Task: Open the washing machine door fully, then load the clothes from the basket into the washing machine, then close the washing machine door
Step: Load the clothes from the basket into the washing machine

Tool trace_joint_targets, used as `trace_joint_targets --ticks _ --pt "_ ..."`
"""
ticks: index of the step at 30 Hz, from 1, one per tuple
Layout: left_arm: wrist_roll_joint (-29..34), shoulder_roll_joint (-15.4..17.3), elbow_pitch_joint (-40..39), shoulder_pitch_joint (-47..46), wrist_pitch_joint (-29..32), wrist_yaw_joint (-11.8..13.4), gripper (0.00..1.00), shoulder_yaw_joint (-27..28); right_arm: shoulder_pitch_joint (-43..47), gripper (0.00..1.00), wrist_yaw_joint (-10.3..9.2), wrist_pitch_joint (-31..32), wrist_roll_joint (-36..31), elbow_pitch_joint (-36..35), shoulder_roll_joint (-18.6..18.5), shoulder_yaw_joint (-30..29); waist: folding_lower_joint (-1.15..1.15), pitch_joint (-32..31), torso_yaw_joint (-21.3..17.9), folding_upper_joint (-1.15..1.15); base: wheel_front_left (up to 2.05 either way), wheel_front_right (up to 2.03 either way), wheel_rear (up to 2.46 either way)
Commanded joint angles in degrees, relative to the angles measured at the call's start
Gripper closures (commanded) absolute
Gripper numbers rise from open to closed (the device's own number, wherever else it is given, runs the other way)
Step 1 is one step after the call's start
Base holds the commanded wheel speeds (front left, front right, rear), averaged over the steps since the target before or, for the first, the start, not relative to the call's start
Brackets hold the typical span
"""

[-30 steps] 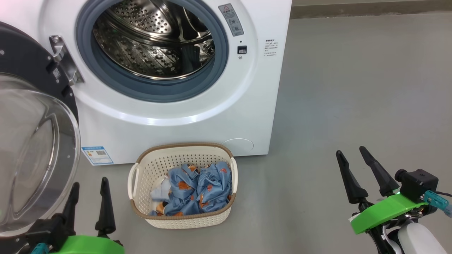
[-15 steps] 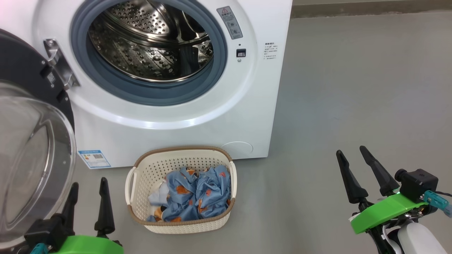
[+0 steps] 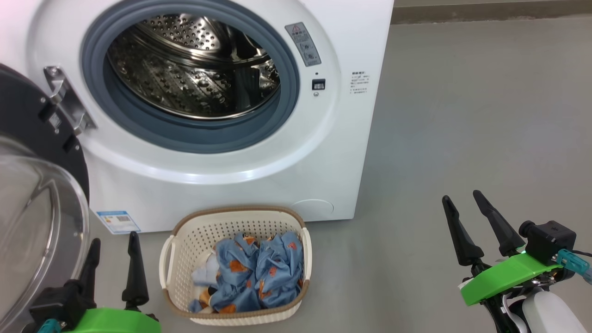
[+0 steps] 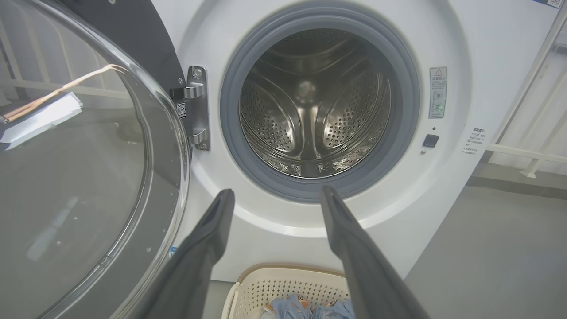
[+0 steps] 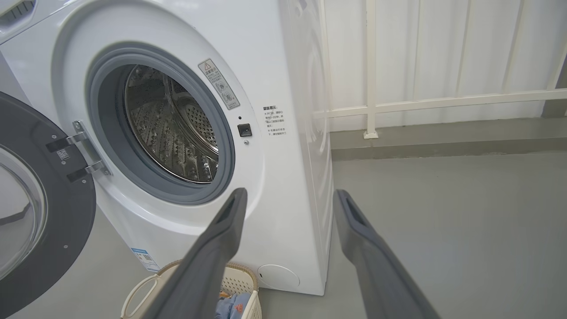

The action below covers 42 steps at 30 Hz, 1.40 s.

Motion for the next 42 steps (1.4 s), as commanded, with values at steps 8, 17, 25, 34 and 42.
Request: trace_joint_targets --ticks 8,17,25,34,42 --pt "1.06 0.31 -1.03 -2.46 -0.37 -0.32 0.0 2.8 -0.87 0.0 0.09 -0.68 0.35 -1.4 -0.44 1.03 0.0 0.19 0.13 0.0 0.95 -0.95 0.0" --pt "0.85 -0.11 -0.9 -2.61 -0.37 -0.85 0.0 3.43 -0.99 0.0 0.09 -0.68 0.35 -1.32 -0.36 0.96 0.0 0.32 0.07 0.0 0.91 -0.91 0.0" --pt "0.87 -0.28 -0.64 -2.56 -0.37 -1.2 0.0 3.6 -1.03 0.0 0.09 -0.68 0.22 -1.26 -0.22 0.96 0.0 0.39 -0.02 0.0 0.31 -0.31 0.0" --pt "1.06 -0.36 -0.29 -2.77 -0.37 -1.31 0.0 3.74 -1.13 0.0 0.09 -0.68 0.22 -1.21 -0.16 0.97 0.0 0.59 -0.01 0.0 0.0 0.0 0.0" --pt "1.2 -0.43 -0.13 -2.99 -0.37 -1.53 0.0 3.91 -1.21 0.0 0.09 -0.68 0.16 -1.18 -0.13 0.97 0.0 0.66 0.02 0.0 0.0 0.0 0.0"
